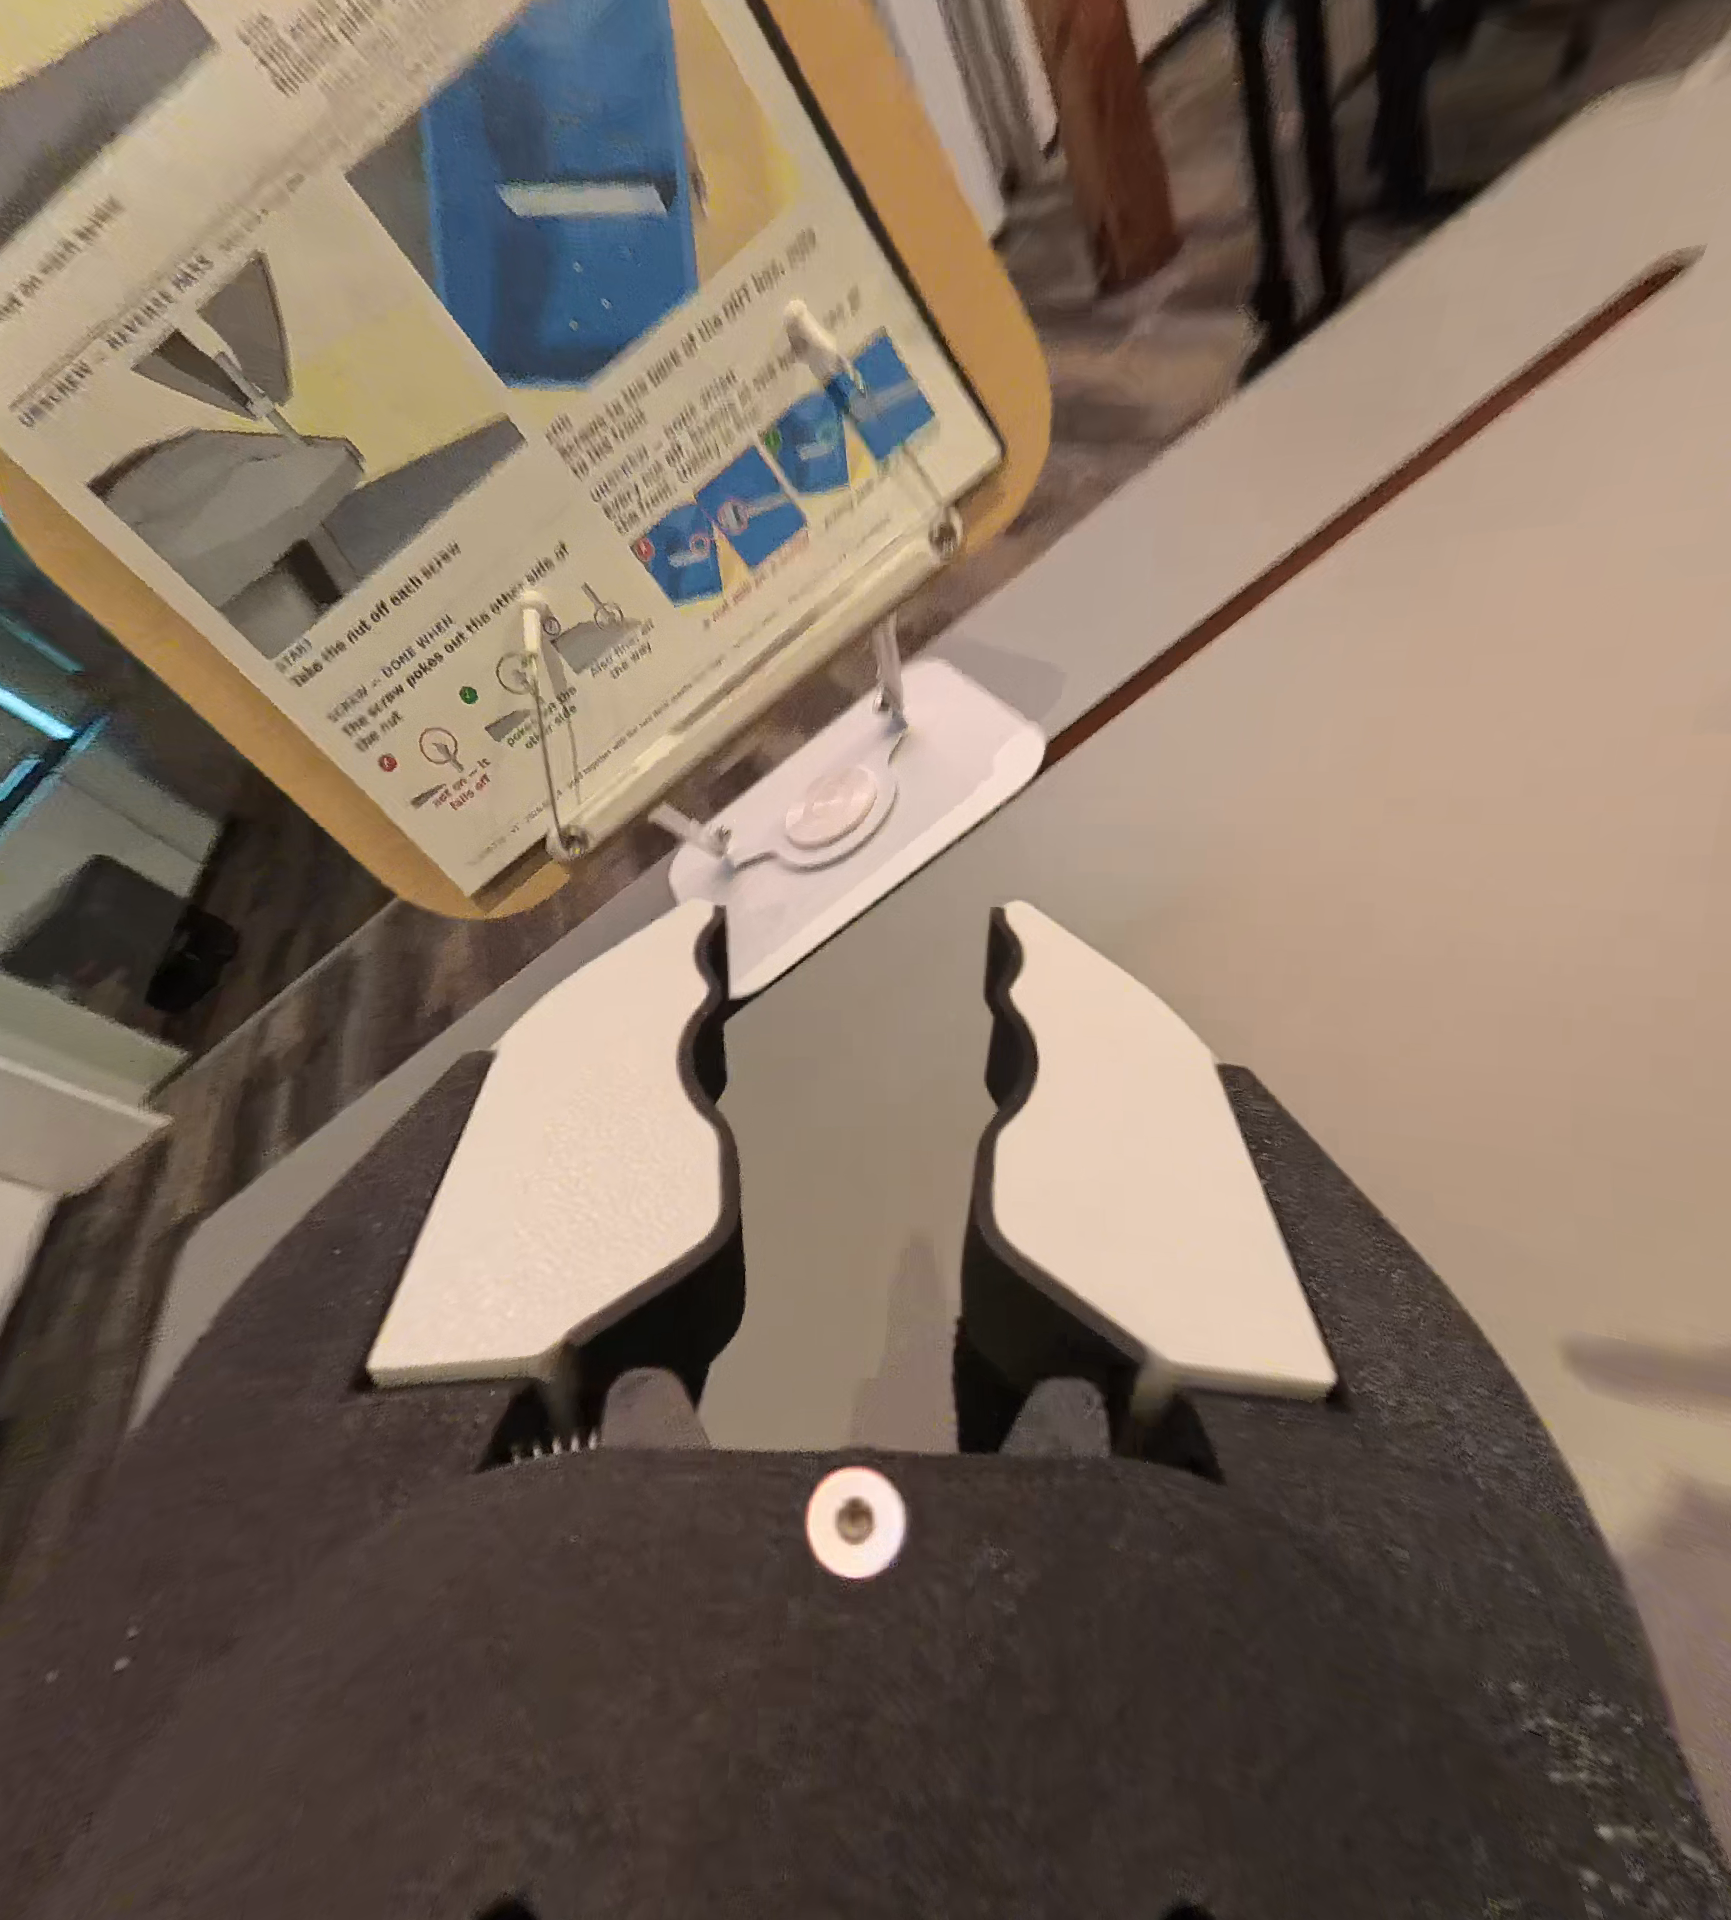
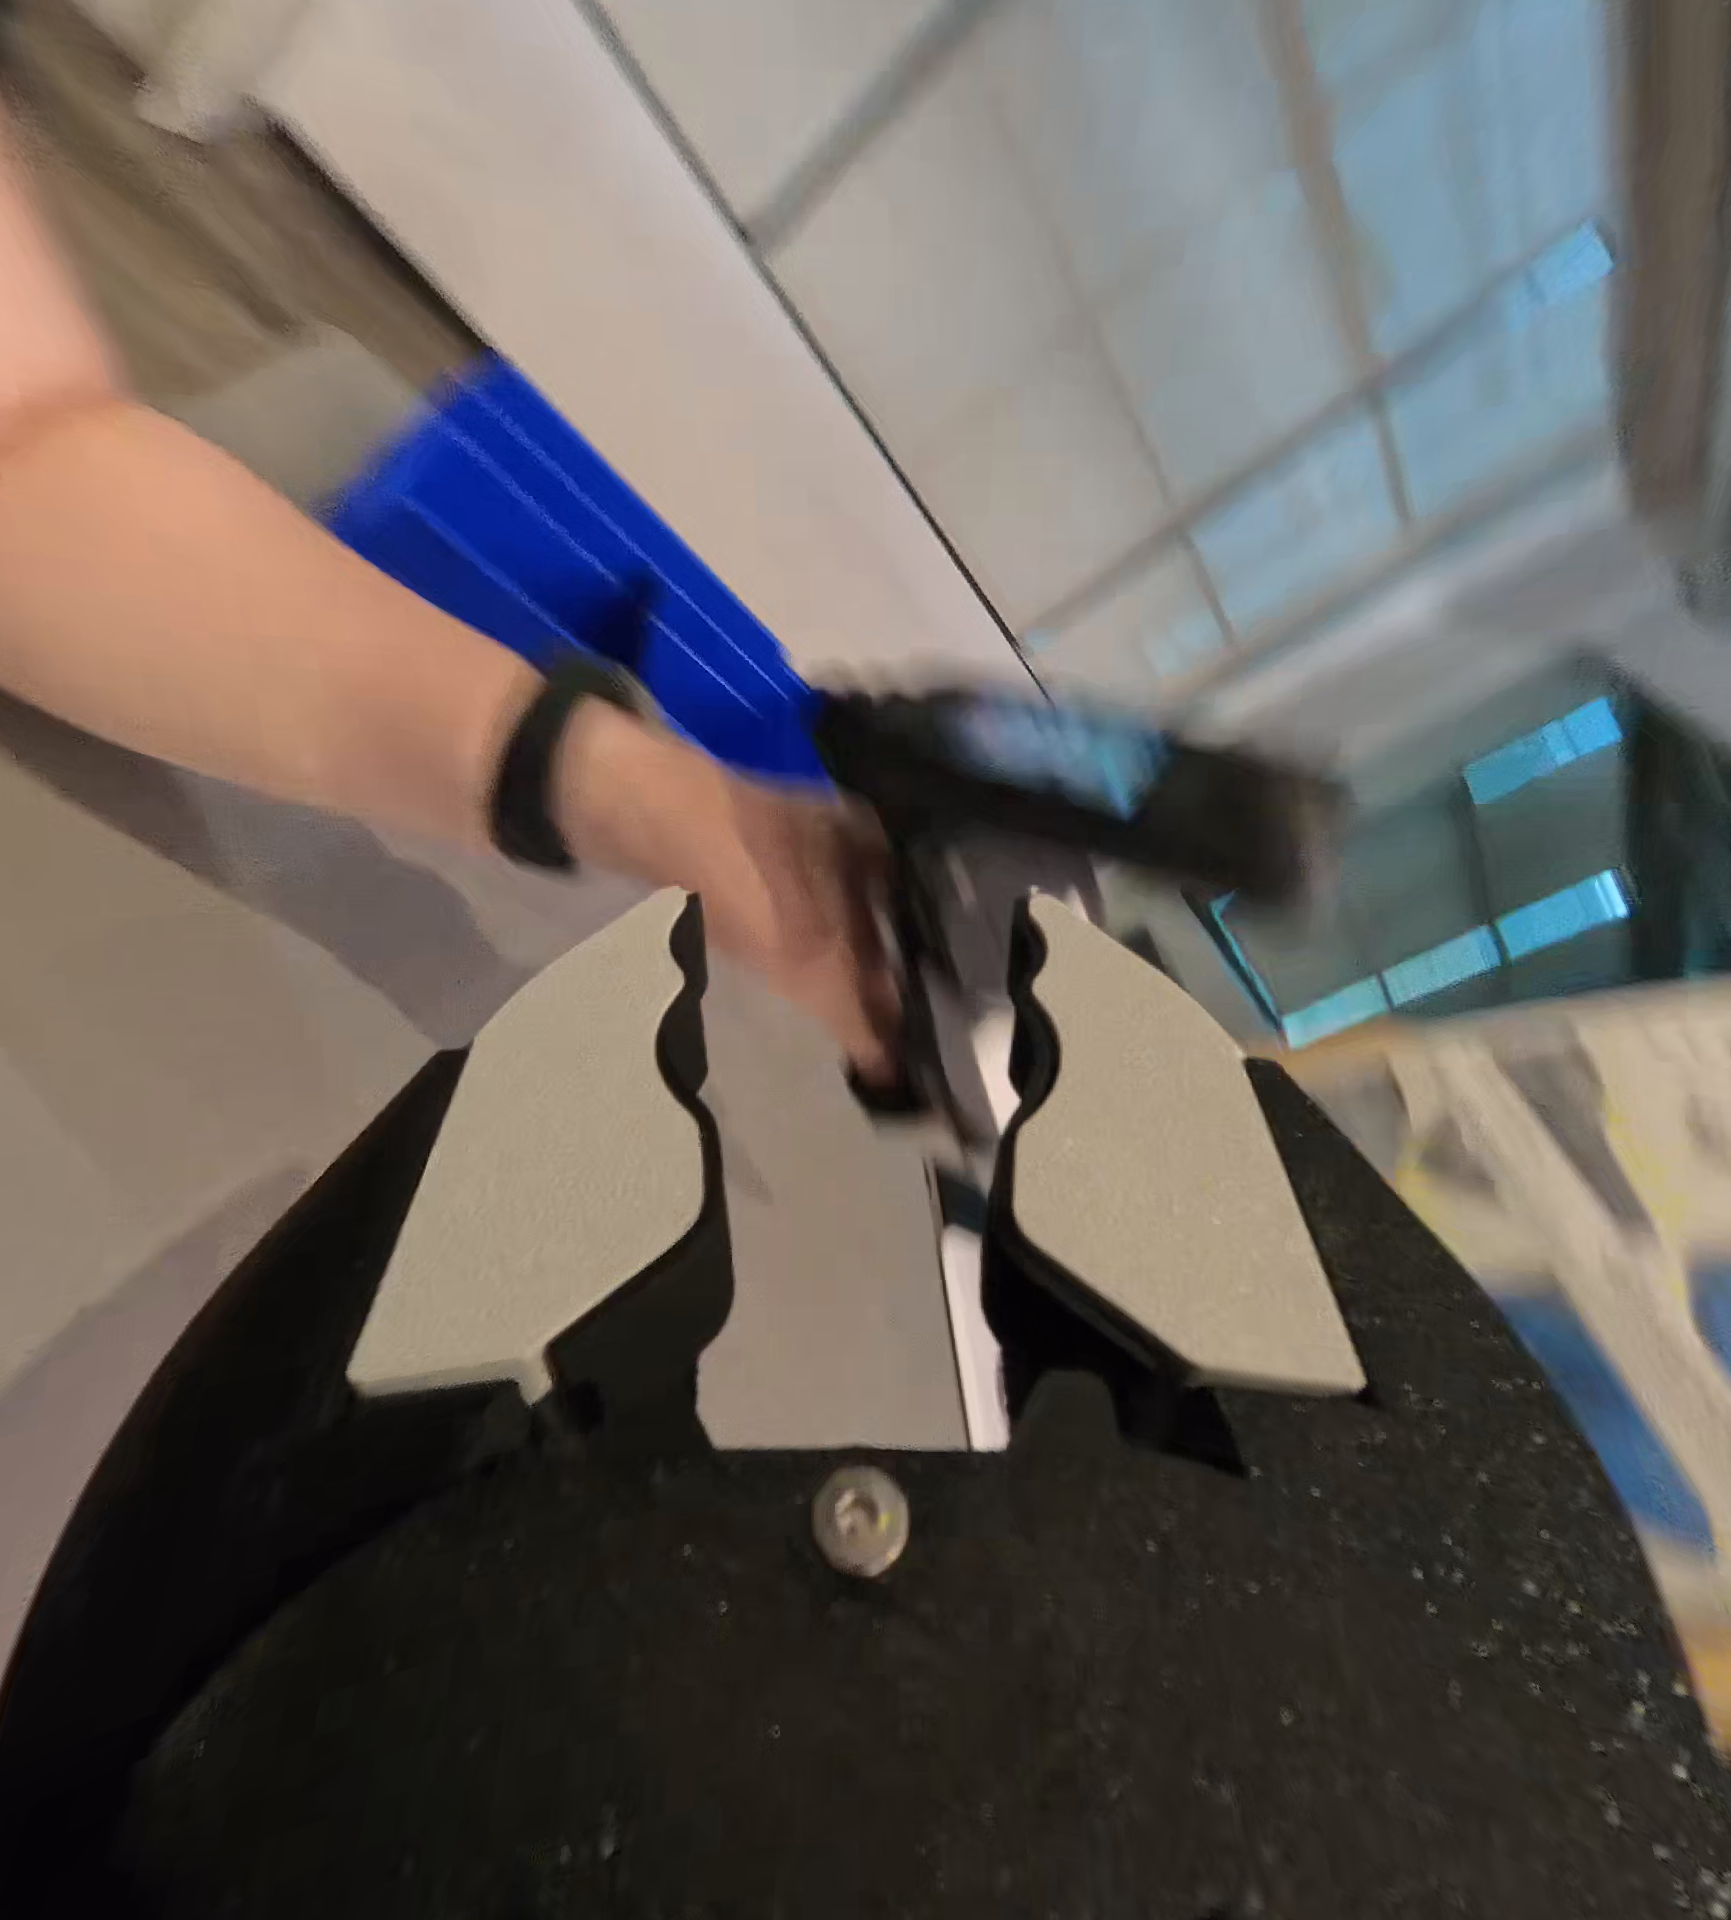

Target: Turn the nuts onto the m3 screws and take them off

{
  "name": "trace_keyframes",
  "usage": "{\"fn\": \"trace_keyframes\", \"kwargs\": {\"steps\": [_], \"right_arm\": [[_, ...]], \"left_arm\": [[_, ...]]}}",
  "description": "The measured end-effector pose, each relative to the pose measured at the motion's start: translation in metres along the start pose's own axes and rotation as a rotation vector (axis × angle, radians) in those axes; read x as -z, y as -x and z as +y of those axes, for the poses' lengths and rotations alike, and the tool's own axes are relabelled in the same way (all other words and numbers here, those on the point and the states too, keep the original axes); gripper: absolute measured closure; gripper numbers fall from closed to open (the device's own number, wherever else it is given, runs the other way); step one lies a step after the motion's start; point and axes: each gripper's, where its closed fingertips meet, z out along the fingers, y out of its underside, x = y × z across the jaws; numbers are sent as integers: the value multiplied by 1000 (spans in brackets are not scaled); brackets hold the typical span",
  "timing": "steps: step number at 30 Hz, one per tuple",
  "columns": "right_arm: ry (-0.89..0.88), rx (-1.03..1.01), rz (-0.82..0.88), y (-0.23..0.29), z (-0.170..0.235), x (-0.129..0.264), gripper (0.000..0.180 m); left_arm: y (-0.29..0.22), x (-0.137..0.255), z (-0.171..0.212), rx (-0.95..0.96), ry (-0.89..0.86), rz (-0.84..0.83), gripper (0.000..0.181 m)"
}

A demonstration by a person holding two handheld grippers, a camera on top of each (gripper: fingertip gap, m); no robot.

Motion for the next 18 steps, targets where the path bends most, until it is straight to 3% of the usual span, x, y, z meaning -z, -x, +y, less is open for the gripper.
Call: {"fn": "trace_keyframes", "kwargs": {"steps": [4, 8, 11, 18], "right_arm": [[385, -256, 303, -55, 120, 36, 111], [738, -407, 530, -77, 191, 71, 108], [929, -471, 566, -78, 217, 75, 105], [973, -428, 494, -74, 213, 17, 102]], "left_arm": [[16, 44, -49, 217, -280, 159, 123], [10, 118, -106, 371, -615, 387, 99], [-8, 178, -141, 324, -850, 439, 86], [-130, 247, -192, -95, -1054, 437, 72]]}}
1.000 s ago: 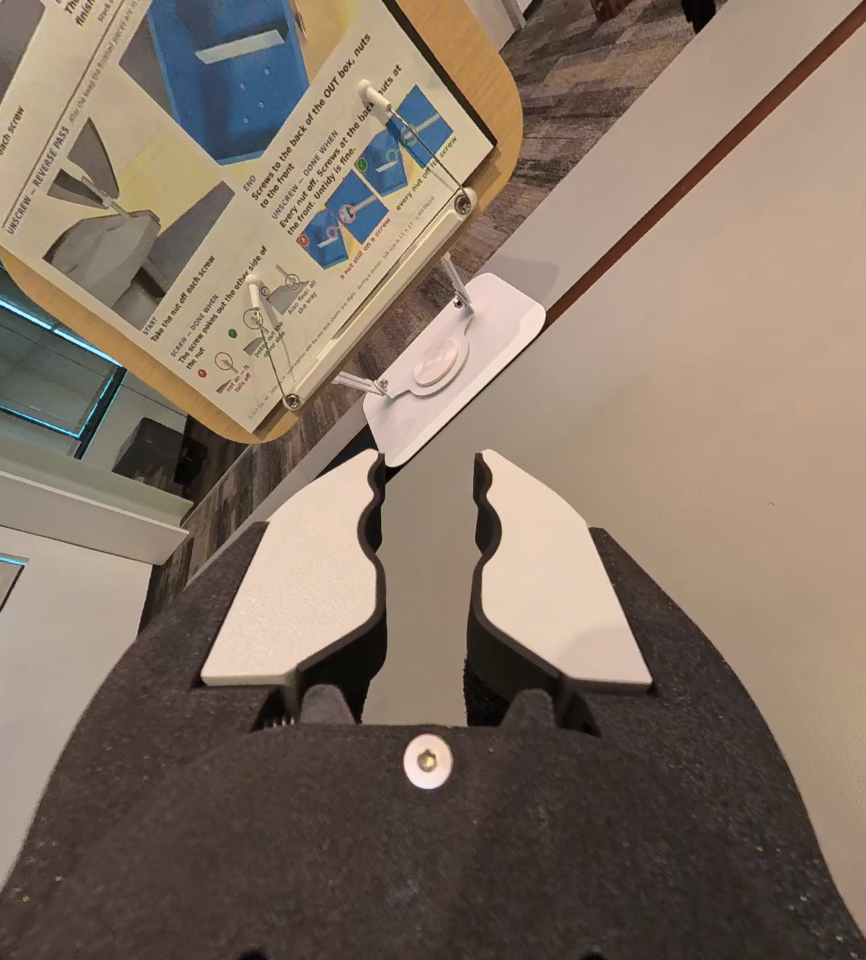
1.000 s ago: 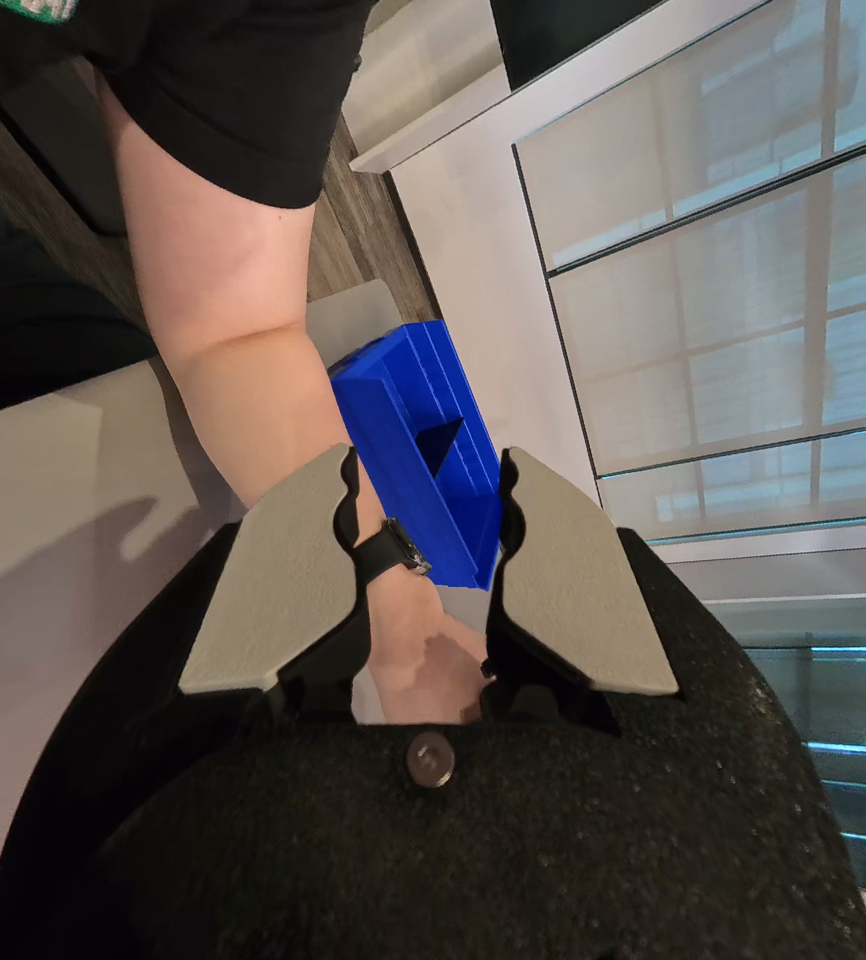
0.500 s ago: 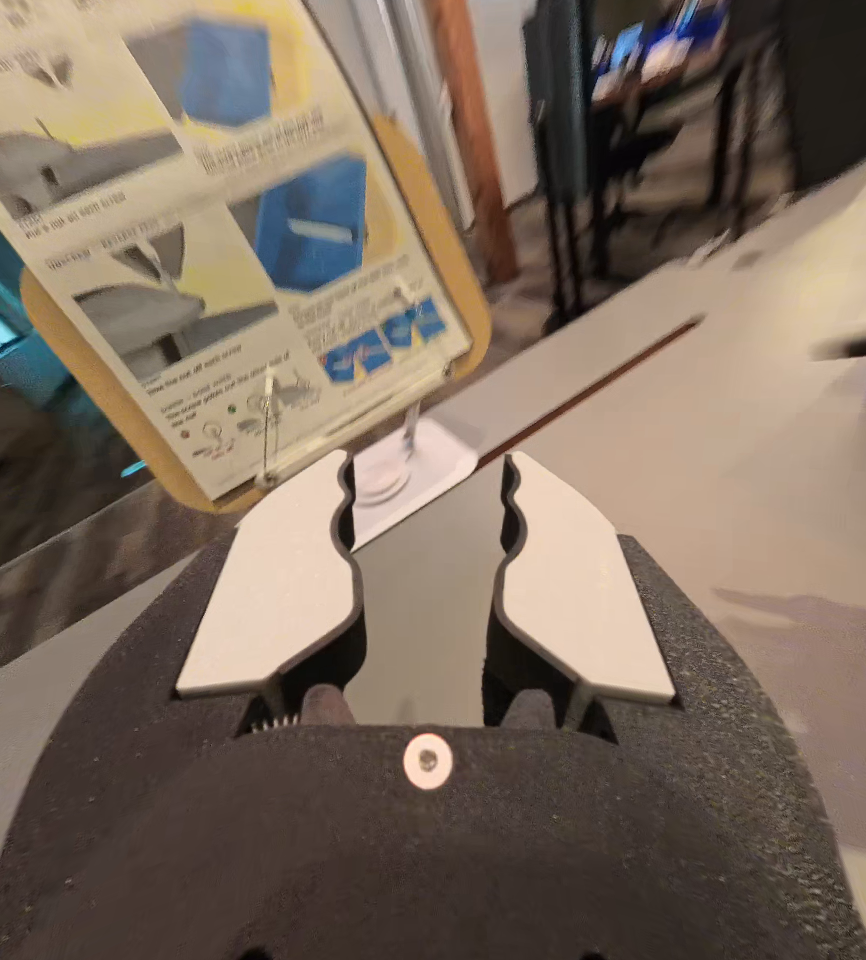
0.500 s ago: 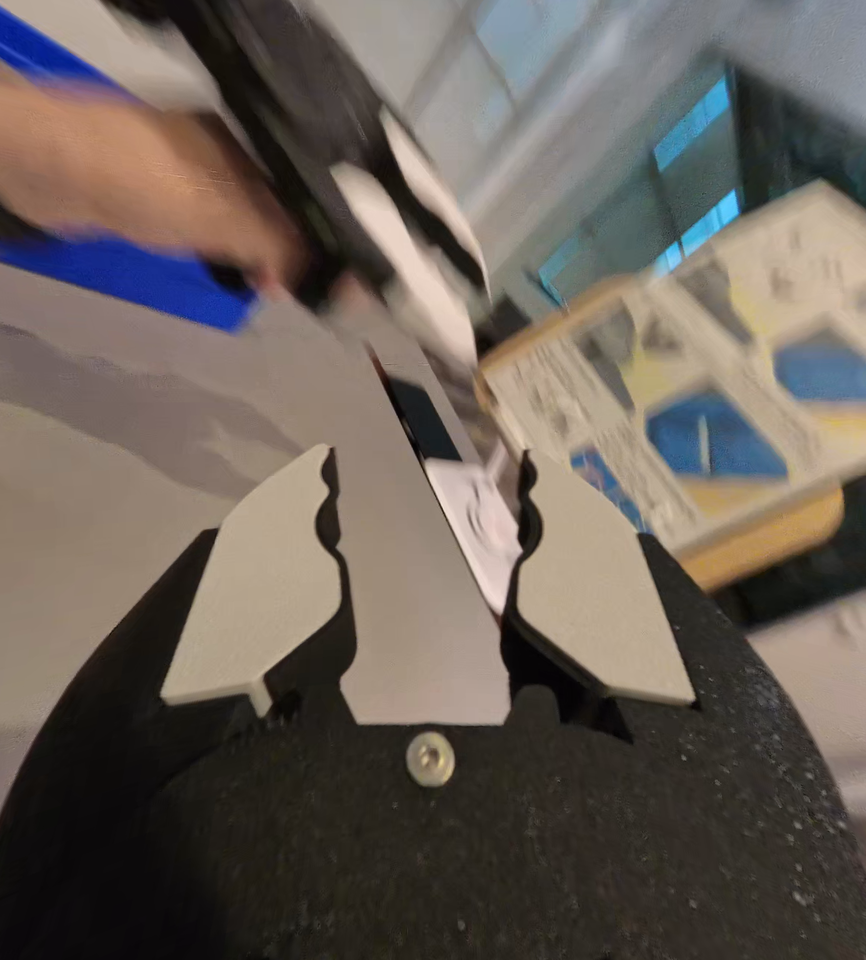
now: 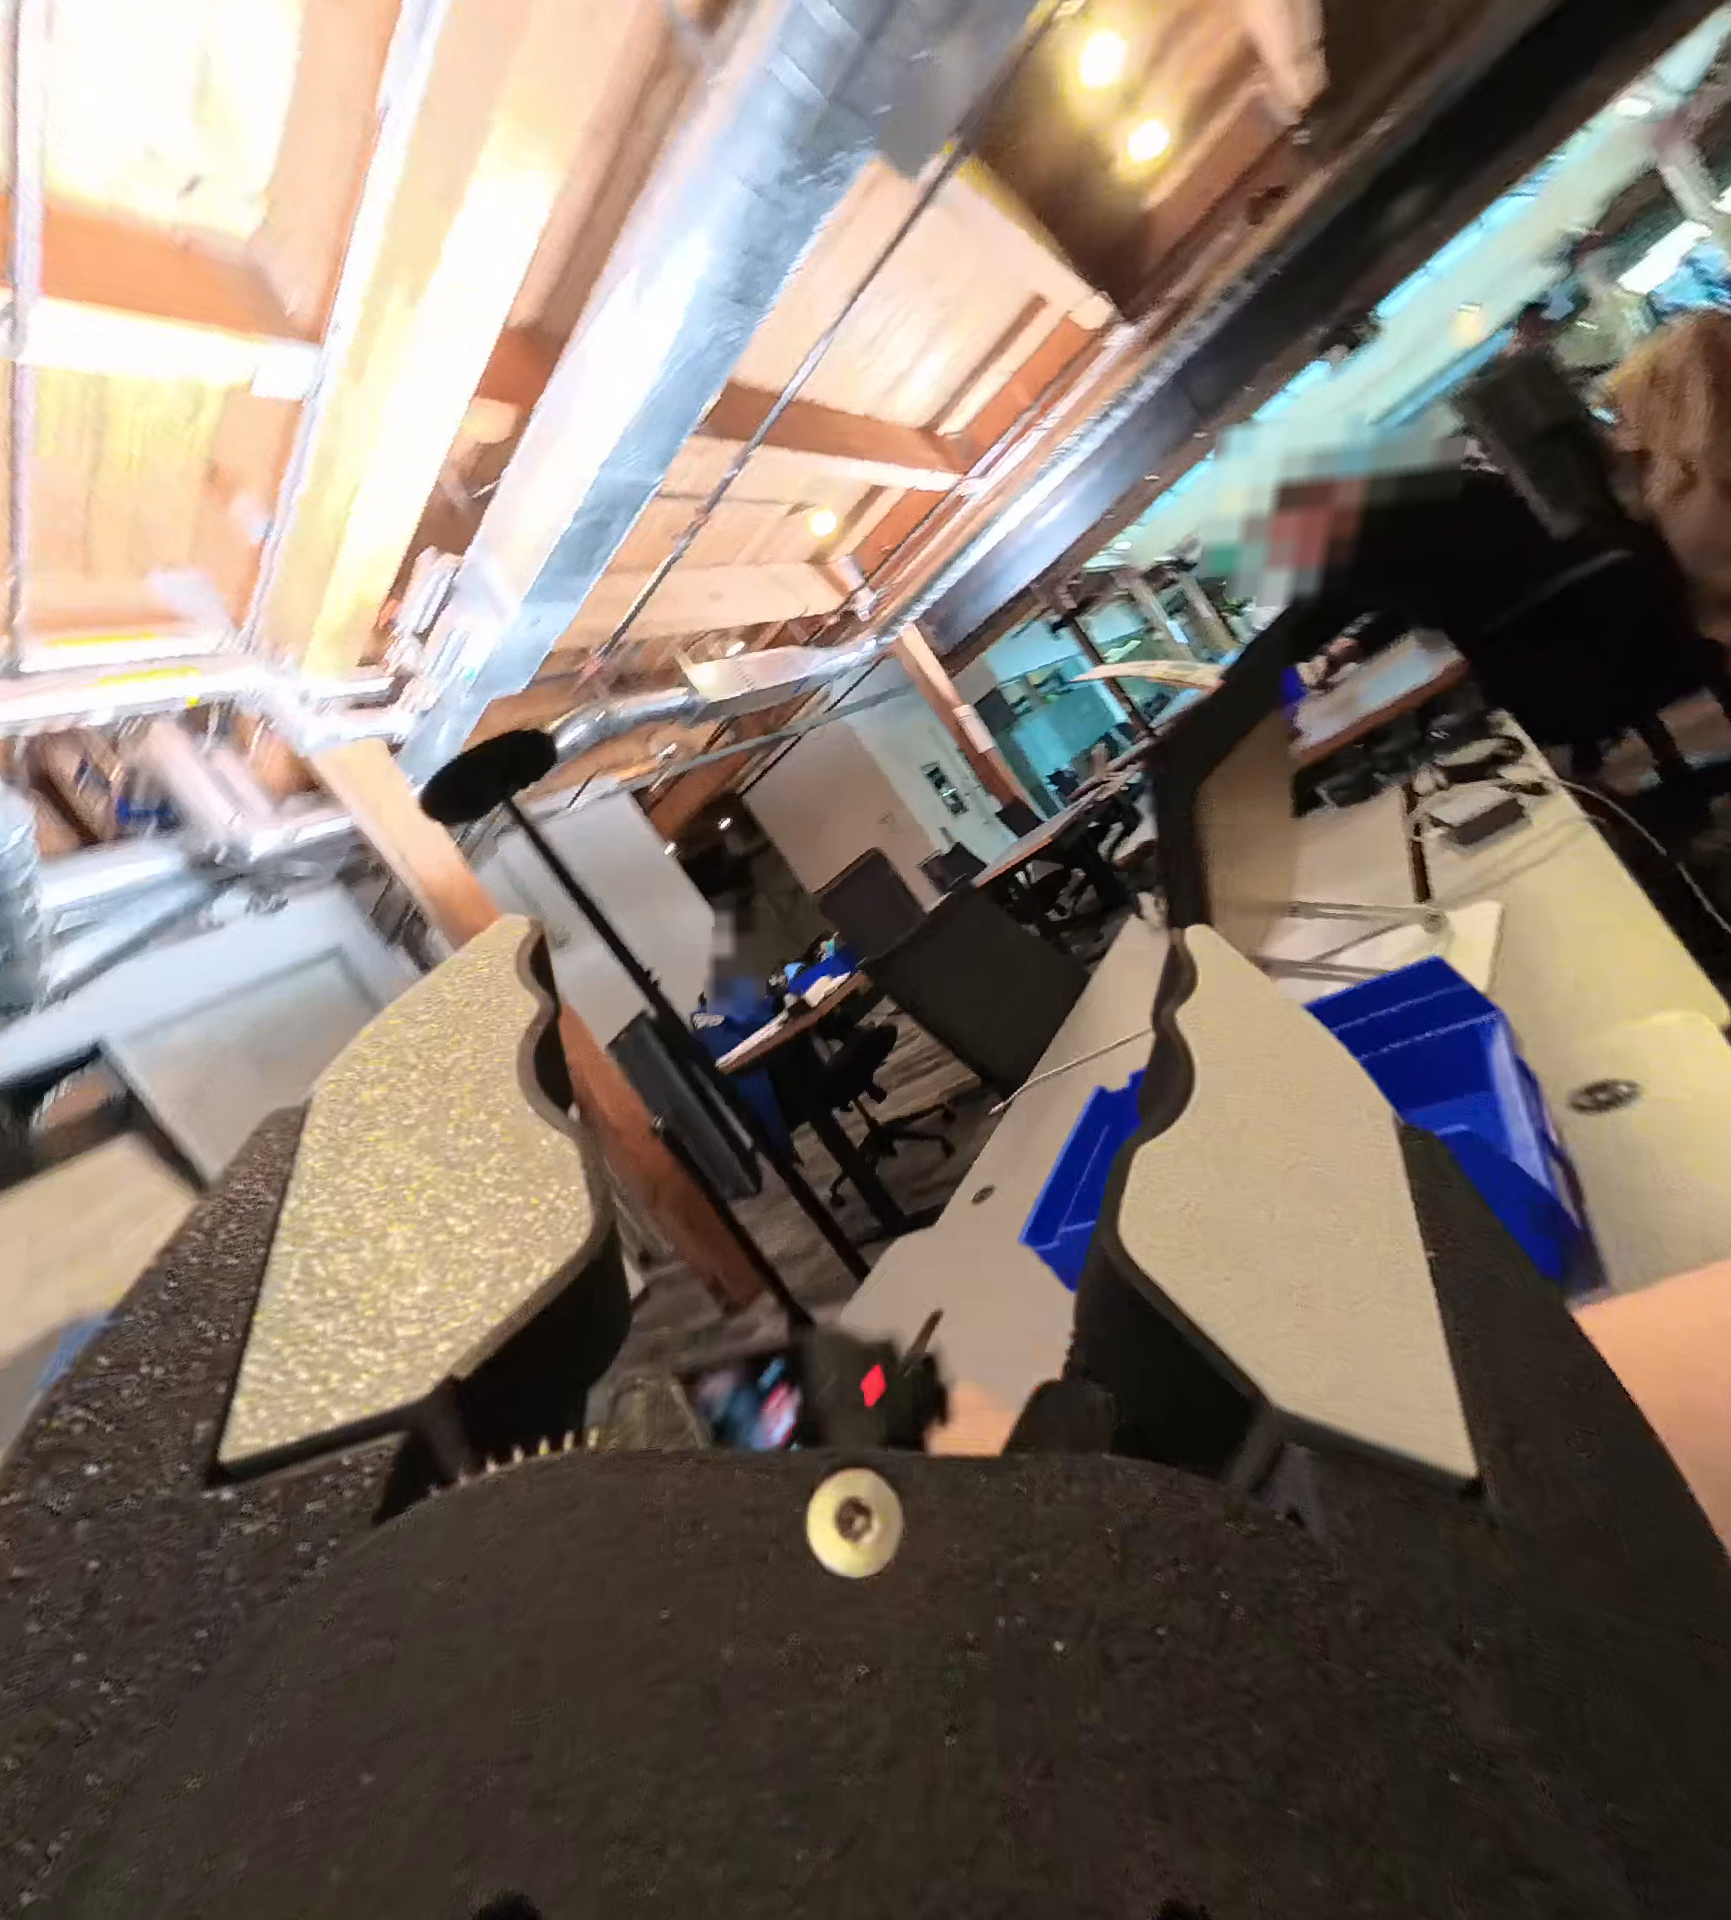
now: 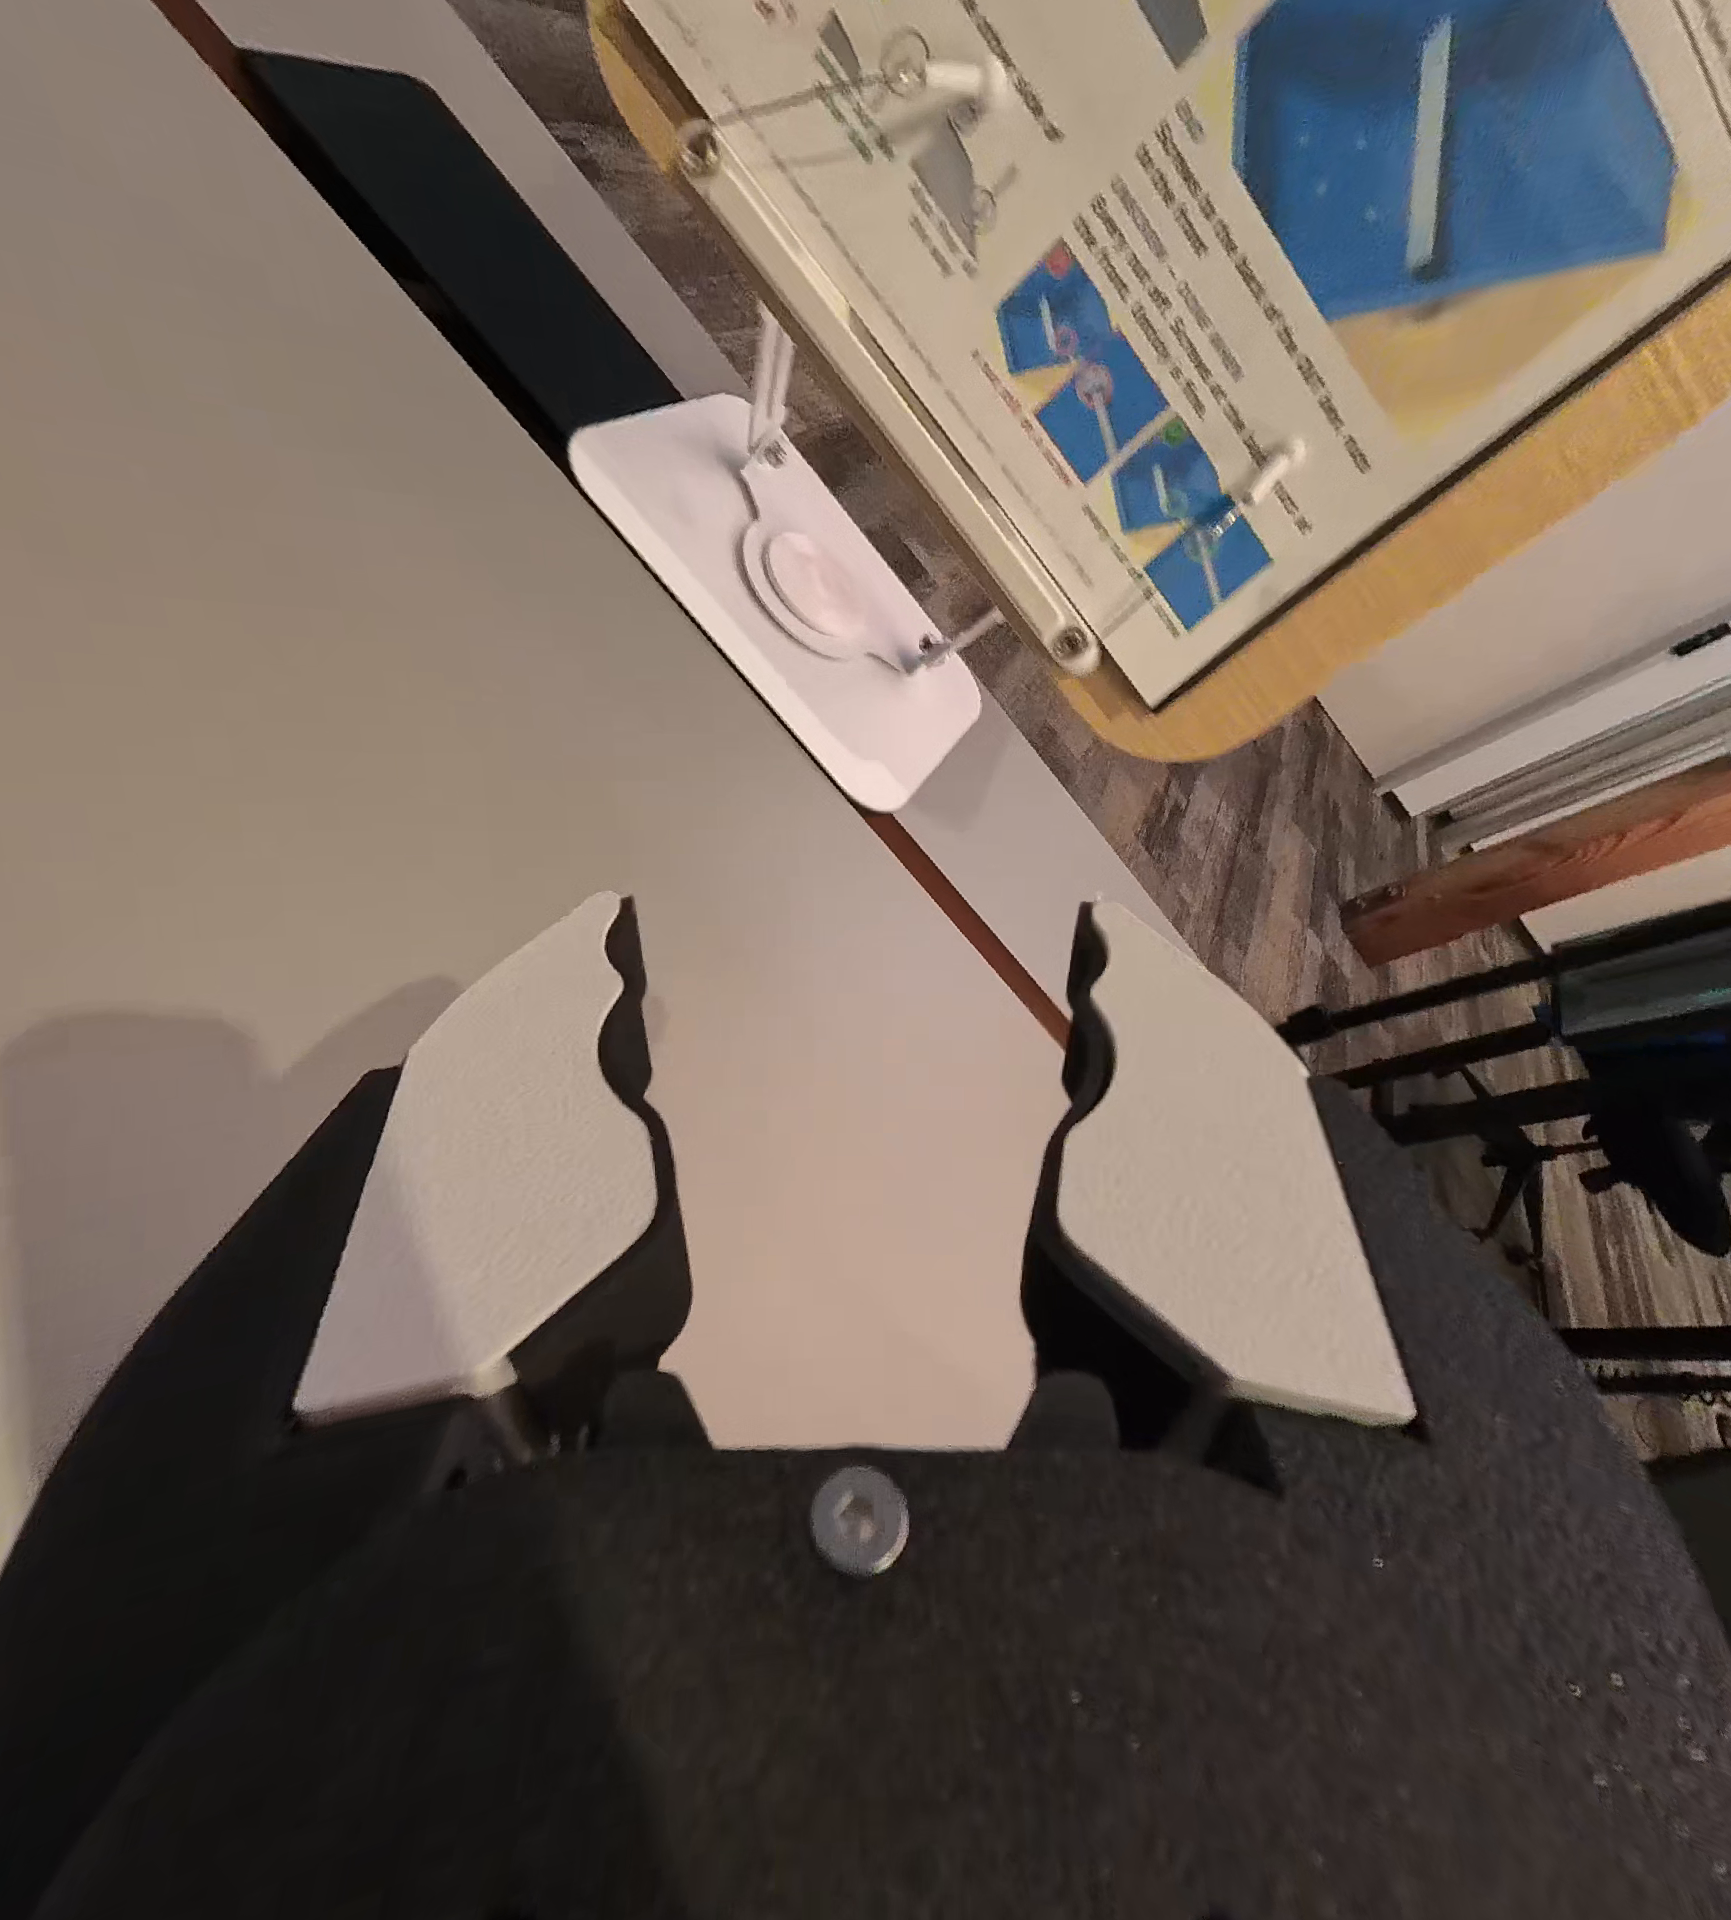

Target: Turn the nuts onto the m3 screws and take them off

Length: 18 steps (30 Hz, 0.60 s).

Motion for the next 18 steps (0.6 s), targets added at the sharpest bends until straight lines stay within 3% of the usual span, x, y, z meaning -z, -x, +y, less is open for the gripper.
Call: {"fn": "trace_keyframes", "kwargs": {"steps": [4, 8, 18], "right_arm": [[-27, 54, 31, 9, -16, 4, 102], [-85, 90, 125, 0, -29, 18, 102], [-131, -9, 186, -21, -39, 41, 100]], "left_arm": [[-45, -37, -2, -235, 39, 32, 67], [-72, -60, 2, -331, 68, 40, 67], [-77, -73, 23, -489, 127, -27, 73]]}}
